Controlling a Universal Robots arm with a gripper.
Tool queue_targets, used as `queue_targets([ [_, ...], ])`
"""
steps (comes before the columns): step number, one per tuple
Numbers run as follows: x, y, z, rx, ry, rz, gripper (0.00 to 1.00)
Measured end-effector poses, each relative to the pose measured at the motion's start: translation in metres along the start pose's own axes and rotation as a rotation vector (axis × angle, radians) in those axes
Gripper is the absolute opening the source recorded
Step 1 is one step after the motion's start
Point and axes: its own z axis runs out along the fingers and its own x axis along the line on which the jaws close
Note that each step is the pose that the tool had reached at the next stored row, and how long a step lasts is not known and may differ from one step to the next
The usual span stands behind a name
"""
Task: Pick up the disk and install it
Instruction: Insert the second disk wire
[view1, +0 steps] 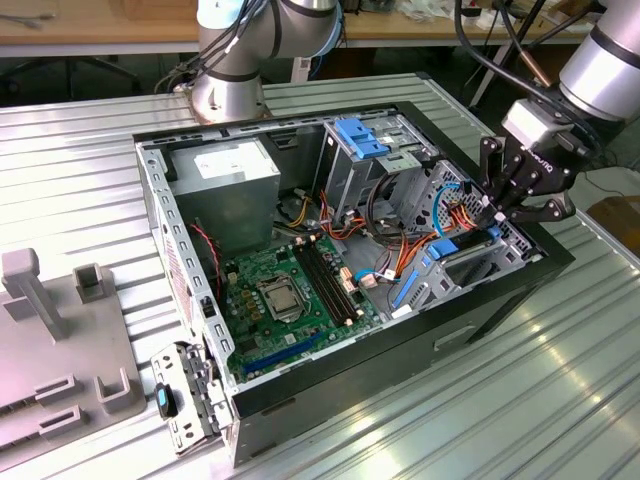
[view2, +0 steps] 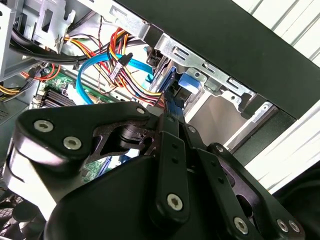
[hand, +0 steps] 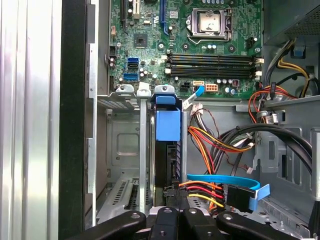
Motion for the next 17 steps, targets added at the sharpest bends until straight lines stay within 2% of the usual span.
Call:
queue_targets([
  [2,-0.0001,0.0009,-0.0001,0.0,0.0001,0.0,0.11],
  [5,0.0,0.0072,0.0,0.0001,0.0001,0.0,0.11],
  [12,-0.001,0.0082,-0.0264,0.0,0.0002,0.0,0.11],
  [14,-0.0025,0.0086,-0.0404,0.0,0.0004,0.0,0.11],
  [15,-0.0036,0.0087,-0.0439,-0.0001,0.0019,0.0,0.11],
  [17,-0.0065,0.0088,-0.0462,-0.0001,0.0046,0.0,0.11],
])
